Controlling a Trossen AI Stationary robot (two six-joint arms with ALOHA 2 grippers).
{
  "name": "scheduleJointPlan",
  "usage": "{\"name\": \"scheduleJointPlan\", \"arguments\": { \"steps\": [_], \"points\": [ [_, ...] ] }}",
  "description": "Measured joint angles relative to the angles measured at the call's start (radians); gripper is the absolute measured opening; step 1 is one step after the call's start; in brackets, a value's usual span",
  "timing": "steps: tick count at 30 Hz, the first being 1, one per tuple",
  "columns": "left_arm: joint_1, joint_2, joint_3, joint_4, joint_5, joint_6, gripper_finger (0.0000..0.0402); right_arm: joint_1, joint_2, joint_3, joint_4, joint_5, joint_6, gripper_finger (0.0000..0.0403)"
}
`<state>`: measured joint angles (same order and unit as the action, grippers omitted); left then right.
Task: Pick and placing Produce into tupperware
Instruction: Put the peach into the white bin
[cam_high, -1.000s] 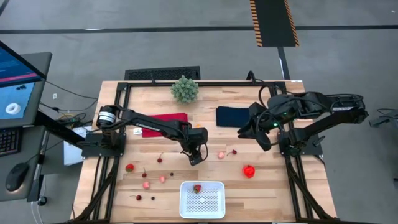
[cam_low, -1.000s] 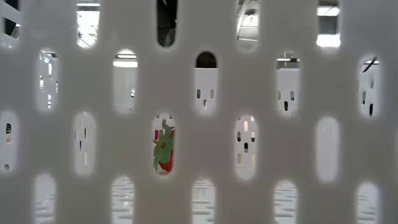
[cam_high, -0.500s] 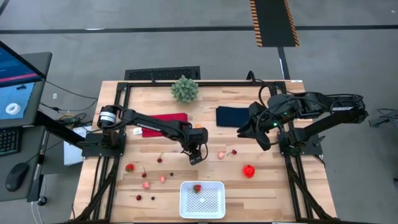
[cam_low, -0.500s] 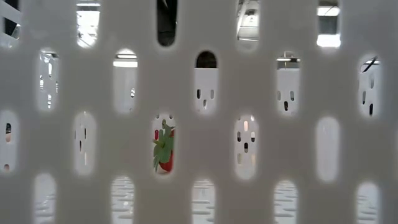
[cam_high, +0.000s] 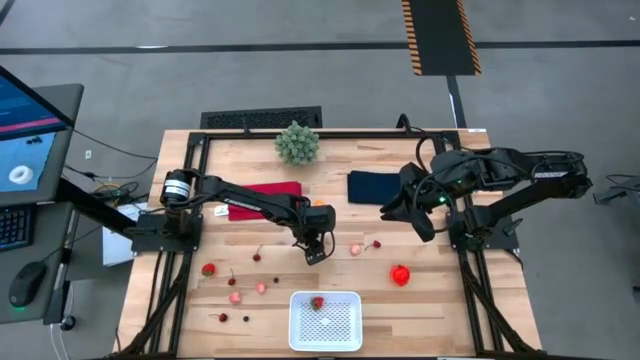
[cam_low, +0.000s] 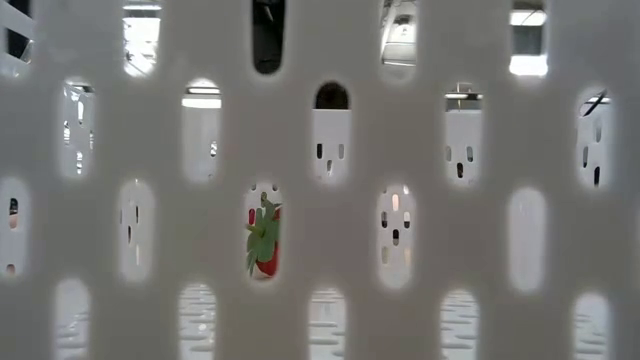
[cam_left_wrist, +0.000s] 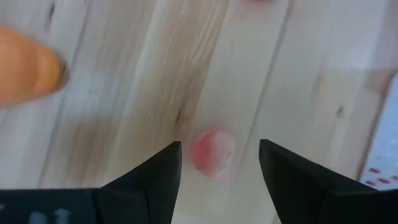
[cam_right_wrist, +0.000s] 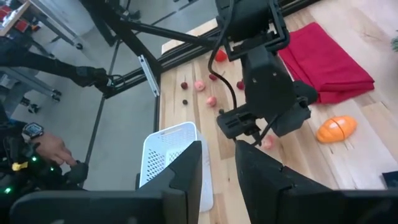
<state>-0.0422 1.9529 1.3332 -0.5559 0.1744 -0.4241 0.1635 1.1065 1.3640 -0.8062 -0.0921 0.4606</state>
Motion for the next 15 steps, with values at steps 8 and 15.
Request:
{"name": "scheduleJointPlan", "arguments": {
  "steps": [8, 15],
  "points": [
    [-0.003, -0.002, 0.001, 0.004, 0.001, 0.008, 0.0204, 0.000, 0.000, 0.000, 0.000, 0.003, 0.000, 0.0118],
    [-0.003, -0.001, 0.001, 0.009, 0.004, 0.015, 0.0204, 0.000, 0.000, 0.000, 0.000, 0.013, -0.001, 0.0118]
  ]
}}
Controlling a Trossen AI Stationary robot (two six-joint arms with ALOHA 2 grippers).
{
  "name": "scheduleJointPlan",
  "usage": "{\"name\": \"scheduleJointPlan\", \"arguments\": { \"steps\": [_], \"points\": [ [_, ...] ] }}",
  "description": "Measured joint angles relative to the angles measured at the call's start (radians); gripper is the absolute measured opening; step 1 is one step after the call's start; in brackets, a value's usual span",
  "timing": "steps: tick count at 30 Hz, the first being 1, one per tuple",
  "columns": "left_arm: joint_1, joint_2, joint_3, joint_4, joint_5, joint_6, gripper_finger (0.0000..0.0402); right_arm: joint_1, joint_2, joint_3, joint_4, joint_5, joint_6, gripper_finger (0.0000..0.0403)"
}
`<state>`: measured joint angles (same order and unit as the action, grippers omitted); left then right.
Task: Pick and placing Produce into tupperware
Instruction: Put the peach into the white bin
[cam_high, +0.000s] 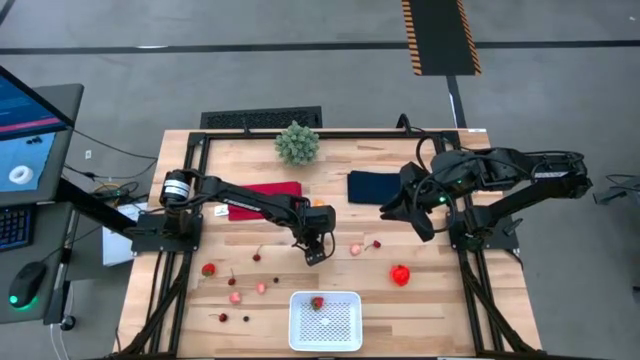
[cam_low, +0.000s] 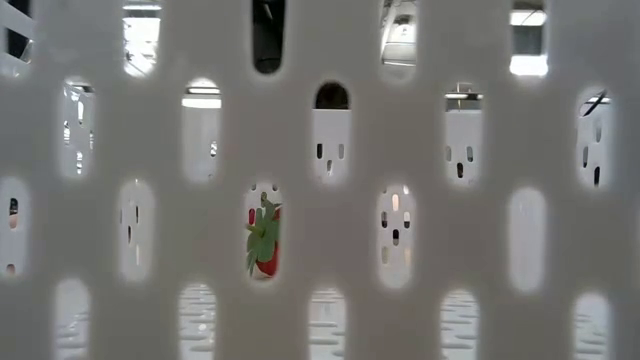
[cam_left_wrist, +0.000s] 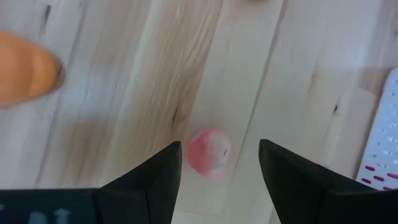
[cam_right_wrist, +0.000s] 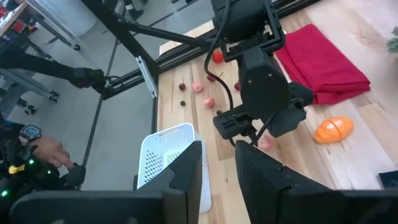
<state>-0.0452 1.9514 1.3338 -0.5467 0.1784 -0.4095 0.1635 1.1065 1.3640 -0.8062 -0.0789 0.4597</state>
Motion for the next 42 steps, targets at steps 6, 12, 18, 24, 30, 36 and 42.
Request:
{"name": "scheduleJointPlan", "arguments": {
  "steps": [6, 12, 18, 24, 30, 36, 42],
  "points": [
    [-0.003, 0.039, 0.000, 0.005, 0.036, -0.026, 0.0204, 0.000, 0.000, 0.000, 0.001, 0.002, -0.005, 0.0118],
    [-0.005, 0.040, 0.000, 0.012, 0.035, -0.027, 0.0204, 0.001, 0.000, 0.000, 0.003, 0.001, -0.006, 0.0118],
    [-0.017, 0.050, 0.000, 0.011, 0.037, -0.028, 0.0204, 0.001, 0.000, 0.000, 0.005, 0.001, -0.007, 0.0118],
    [-0.019, 0.050, 0.000, 0.022, 0.022, -0.028, 0.0204, 0.001, 0.000, 0.000, 0.006, 0.001, -0.015, 0.0118],
    [-0.019, 0.075, 0.001, 0.036, 0.022, -0.034, 0.0204, 0.001, 0.000, 0.000, 0.007, 0.001, -0.015, 0.0118],
    [-0.019, 0.076, 0.002, 0.042, 0.023, -0.065, 0.0204, 0.001, 0.000, 0.000, 0.006, 0.001, -0.014, 0.0118],
    [-0.005, 0.074, 0.004, 0.043, 0.019, -0.073, 0.0181, 0.000, 0.000, 0.000, 0.006, 0.001, -0.015, 0.0118]
  ]
}}
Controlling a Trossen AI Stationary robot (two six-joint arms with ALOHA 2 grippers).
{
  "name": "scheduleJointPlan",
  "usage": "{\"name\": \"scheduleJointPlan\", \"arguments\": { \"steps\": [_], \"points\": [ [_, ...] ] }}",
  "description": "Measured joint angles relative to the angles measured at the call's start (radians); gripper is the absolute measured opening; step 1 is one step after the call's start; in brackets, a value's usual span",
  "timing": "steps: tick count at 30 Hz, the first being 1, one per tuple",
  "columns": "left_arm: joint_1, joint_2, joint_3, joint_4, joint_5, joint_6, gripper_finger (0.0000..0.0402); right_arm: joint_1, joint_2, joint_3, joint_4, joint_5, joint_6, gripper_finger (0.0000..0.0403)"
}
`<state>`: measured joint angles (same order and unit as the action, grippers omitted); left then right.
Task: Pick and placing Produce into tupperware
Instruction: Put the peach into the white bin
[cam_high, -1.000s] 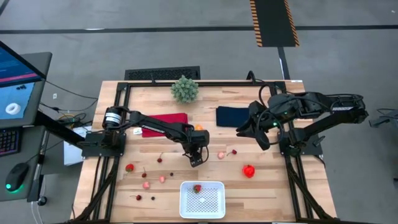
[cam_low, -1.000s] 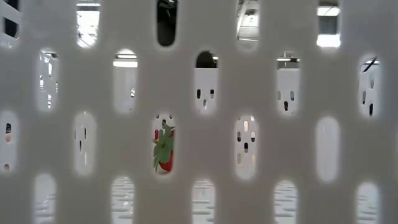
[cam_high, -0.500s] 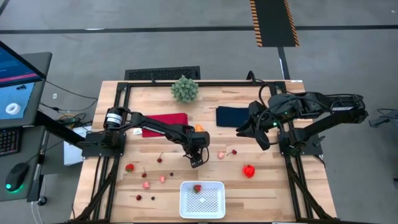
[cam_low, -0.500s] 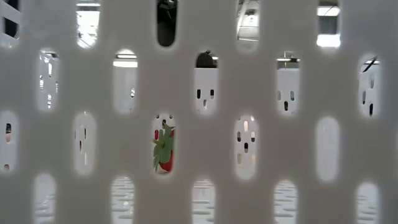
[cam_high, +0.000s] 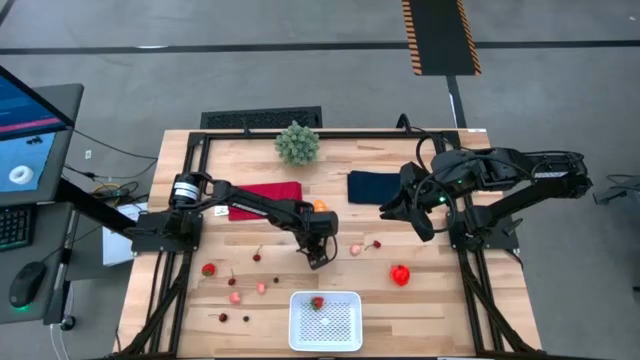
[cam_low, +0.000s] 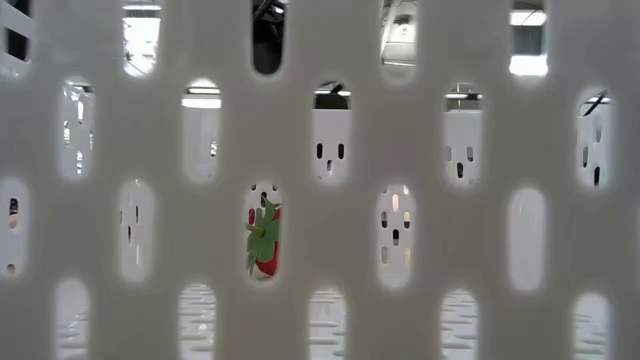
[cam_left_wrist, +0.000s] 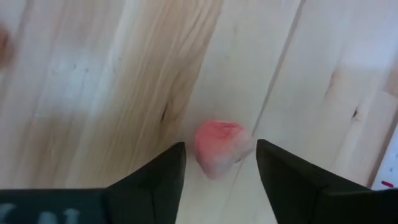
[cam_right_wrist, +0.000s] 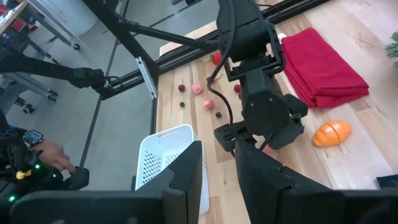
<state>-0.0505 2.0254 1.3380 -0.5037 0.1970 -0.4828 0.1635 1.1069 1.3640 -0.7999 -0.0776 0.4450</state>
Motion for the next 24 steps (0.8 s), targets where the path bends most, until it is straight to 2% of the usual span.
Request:
{"name": "scheduleJointPlan", "arguments": {
  "steps": [8, 11, 24],
  "points": [
    [0.002, 0.001, 0.001, 0.021, -0.002, -0.010, 0.0091, 0.000, 0.000, 0.000, 0.000, 0.000, 0.000, 0.0118],
    [0.004, 0.001, 0.001, 0.030, -0.001, -0.035, 0.0073, 0.000, 0.000, 0.000, -0.001, 0.000, 0.000, 0.0118],
    [0.013, -0.046, 0.001, 0.025, 0.011, -0.117, 0.0081, 0.000, 0.000, 0.000, -0.007, 0.003, -0.008, 0.0118]
  ]
}}
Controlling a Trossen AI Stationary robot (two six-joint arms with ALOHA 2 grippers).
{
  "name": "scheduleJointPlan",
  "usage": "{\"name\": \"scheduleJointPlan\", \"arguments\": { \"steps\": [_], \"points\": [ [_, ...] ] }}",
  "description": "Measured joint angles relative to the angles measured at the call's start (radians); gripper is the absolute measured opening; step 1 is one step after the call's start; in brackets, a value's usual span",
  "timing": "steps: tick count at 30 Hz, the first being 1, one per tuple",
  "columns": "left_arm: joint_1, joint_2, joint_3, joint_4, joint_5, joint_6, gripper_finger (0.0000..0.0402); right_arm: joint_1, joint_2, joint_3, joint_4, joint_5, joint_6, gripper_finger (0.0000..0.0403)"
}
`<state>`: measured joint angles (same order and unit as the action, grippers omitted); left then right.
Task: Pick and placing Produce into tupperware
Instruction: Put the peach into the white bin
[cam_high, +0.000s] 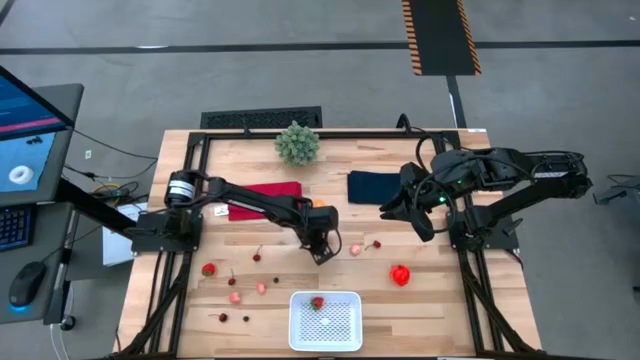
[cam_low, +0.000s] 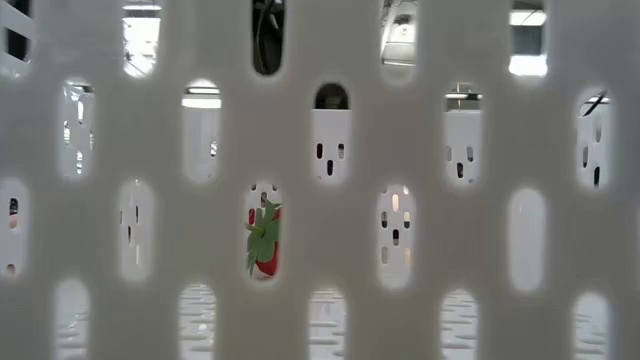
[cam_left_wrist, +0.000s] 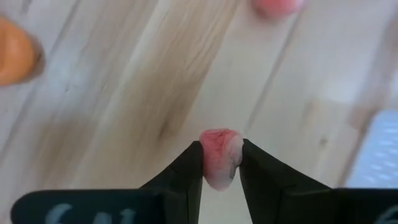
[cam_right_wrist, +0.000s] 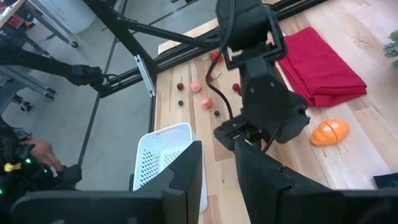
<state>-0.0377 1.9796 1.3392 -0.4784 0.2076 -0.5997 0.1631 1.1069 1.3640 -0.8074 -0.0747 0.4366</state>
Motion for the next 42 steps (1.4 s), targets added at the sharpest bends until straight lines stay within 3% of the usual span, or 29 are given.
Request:
{"name": "scheduleJointPlan", "arguments": {
  "steps": [4, 10, 15, 22, 28, 32, 37, 42],
  "points": [
    [0.006, -0.051, 0.000, -0.003, 0.043, -0.033, 0.0081, 0.000, 0.000, 0.000, 0.000, 0.001, 0.000, 0.0118],
    [0.007, -0.165, 0.000, 0.013, 0.016, -0.053, 0.0082, -0.013, 0.000, 0.000, -0.001, 0.001, -0.021, 0.0118],
    [0.004, -0.238, 0.000, 0.031, 0.081, -0.104, 0.0082, -0.042, 0.000, 0.000, -0.001, 0.001, -0.043, 0.0118],
    [-0.072, -0.309, 0.001, 0.039, 0.088, -0.219, 0.0082, -0.089, 0.000, 0.000, -0.001, 0.001, -0.071, 0.0118],
    [-0.191, -0.312, 0.001, 0.158, 0.022, -0.348, 0.0082, -0.130, 0.000, 0.000, -0.001, -0.003, -0.090, 0.0118],
    [-0.268, -0.312, 0.001, 0.226, -0.101, -0.413, 0.0082, -0.148, 0.000, 0.000, -0.002, -0.004, -0.129, 0.0118],
    [-0.338, -0.306, 0.001, 0.240, -0.256, -0.542, 0.0082, -0.161, 0.000, 0.000, -0.002, -0.007, -0.215, 0.0118],
    [-0.399, -0.291, 0.000, 0.236, -0.309, -0.581, 0.0082, -0.166, 0.000, 0.000, -0.004, -0.007, -0.236, 0.0118]
  ]
}}
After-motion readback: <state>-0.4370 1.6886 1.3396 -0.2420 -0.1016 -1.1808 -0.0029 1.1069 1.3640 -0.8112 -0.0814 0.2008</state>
